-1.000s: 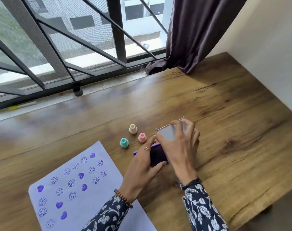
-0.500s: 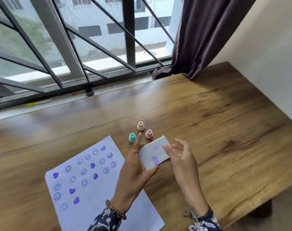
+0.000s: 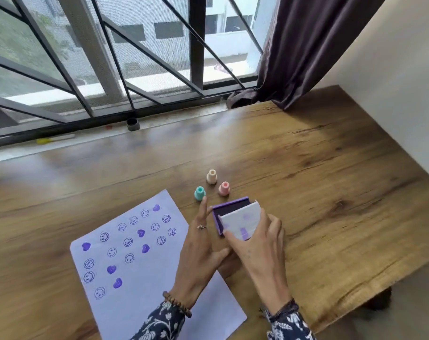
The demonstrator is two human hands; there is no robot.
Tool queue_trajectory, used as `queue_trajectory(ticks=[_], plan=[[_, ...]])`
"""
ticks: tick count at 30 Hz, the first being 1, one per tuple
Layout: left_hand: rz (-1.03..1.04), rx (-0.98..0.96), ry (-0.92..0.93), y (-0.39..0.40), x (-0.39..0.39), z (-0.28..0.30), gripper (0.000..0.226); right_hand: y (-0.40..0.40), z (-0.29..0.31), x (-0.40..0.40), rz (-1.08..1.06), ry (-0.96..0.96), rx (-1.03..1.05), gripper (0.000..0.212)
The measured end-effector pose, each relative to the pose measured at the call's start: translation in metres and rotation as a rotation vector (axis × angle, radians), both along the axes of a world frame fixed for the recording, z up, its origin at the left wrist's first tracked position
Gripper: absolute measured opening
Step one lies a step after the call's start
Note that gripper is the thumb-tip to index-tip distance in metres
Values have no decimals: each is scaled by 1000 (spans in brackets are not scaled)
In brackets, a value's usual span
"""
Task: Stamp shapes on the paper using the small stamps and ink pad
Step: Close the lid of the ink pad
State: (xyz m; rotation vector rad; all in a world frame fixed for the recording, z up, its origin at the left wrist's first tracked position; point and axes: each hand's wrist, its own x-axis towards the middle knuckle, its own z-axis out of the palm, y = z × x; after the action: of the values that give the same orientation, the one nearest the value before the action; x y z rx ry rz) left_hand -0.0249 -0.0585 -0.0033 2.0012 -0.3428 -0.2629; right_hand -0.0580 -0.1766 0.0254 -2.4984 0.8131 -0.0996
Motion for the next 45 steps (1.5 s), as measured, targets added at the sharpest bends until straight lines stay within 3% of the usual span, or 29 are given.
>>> queue_trajectory(ticks=[4, 10, 16, 23, 33, 45], plan=[[-31, 15, 107, 10, 12, -12, 112, 0, -8, 8, -23, 56, -65, 93], [-9, 109, -46, 0, 32, -16, 103, 9, -14, 20, -31, 164, -128, 105], [0, 80, -13, 3, 36, -23, 105, 10, -14, 27, -15, 223, -195, 100], [-76, 52, 67, 8, 39, -20, 108, 13, -16, 33, -34, 233, -241, 99], [-79, 36, 45, 8, 37, -16, 105, 9, -14, 29, -50, 245, -216, 90], [-243, 72, 89, 16, 54, -26, 109, 16, -18, 20, -95, 243, -234, 86]])
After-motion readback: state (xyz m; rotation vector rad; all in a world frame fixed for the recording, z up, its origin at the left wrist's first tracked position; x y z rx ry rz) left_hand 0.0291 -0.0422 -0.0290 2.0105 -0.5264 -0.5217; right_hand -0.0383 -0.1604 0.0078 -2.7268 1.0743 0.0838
